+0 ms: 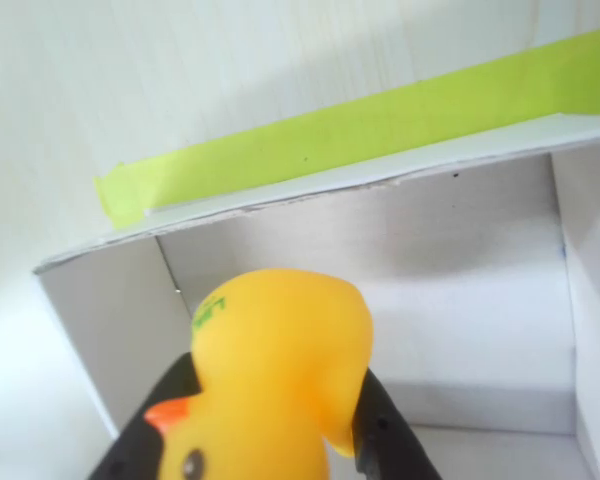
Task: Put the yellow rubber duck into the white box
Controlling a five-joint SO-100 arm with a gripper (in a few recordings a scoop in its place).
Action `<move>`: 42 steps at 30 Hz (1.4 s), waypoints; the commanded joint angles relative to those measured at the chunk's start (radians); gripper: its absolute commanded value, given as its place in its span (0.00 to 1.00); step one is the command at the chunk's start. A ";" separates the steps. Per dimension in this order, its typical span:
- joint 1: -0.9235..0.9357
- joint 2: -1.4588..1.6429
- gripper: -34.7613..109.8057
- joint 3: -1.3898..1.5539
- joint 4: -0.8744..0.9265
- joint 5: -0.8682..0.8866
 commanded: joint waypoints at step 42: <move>-0.928 2.221 0.24 1.776 -0.020 0.815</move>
